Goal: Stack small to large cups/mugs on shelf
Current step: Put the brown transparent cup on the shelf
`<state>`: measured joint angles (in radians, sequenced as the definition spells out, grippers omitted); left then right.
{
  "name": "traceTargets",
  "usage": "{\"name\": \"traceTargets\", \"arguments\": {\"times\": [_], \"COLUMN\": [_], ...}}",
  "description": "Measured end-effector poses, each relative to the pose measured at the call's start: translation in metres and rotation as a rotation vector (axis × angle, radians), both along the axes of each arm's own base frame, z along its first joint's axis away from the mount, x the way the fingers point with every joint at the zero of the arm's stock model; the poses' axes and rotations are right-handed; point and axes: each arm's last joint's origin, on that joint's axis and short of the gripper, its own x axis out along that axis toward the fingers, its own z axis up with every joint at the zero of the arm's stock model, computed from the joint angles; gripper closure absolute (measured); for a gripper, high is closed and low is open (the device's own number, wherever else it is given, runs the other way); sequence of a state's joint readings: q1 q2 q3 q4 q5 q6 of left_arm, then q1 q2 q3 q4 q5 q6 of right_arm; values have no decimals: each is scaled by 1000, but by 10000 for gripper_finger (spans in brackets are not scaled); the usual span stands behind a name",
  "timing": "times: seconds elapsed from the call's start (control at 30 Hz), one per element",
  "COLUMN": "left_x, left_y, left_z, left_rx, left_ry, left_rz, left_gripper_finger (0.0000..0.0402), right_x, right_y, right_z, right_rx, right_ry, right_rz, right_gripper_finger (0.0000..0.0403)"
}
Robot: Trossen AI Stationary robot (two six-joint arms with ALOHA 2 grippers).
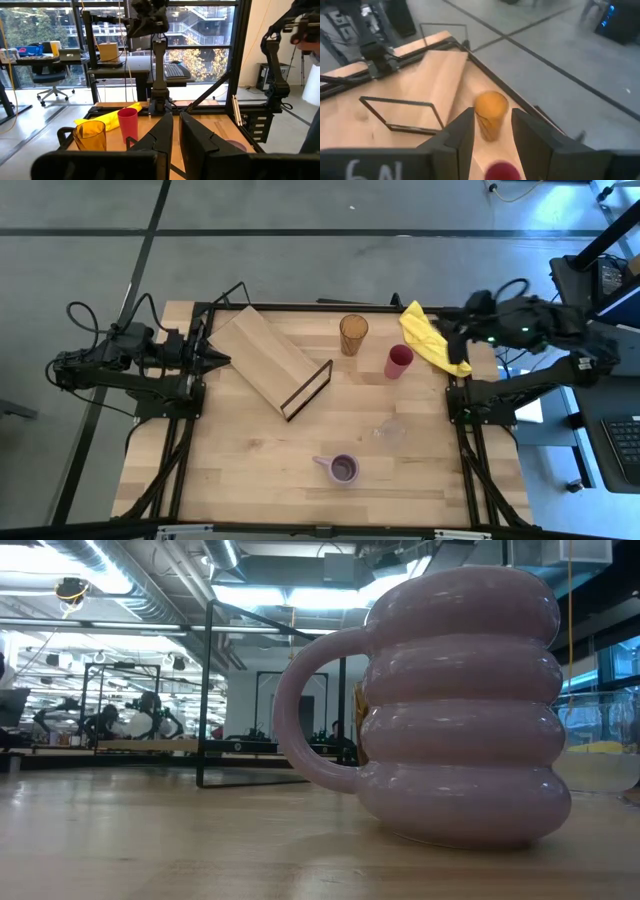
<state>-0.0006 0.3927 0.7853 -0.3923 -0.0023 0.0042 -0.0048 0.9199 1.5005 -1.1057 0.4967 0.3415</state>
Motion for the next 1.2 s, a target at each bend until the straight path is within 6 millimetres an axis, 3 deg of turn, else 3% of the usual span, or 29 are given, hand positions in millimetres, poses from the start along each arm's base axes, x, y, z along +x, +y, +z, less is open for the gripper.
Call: {"name": "traceTargets", "arguments": {"times": [0.33, 0.43, 0.7, 1.03, 1.2], "left_x": [0, 0, 0, 0, 0], "left_y": [0, 0, 0, 0, 0], "left_z": [0, 0, 0, 0, 0], "left_rx": [0, 0, 0, 0, 0], "left_ry": [0, 0, 0, 0, 0], "left_rz": [0, 0, 0, 0, 0], "left_gripper_finger": [374, 374, 374, 374, 374], "right_x": [42, 63, 118, 160, 181], "right_y": [-23, -45, -116, -179, -194], "right_z": [-1, -3, -20, -81, -111], "right_rx": [-9, -25, 157, 378, 457], "right_ry": [56, 98, 187, 418, 501], "right_rz": [-64, -99, -90, -125, -67], "right_gripper_finger": [270, 270, 270, 270, 270]}}
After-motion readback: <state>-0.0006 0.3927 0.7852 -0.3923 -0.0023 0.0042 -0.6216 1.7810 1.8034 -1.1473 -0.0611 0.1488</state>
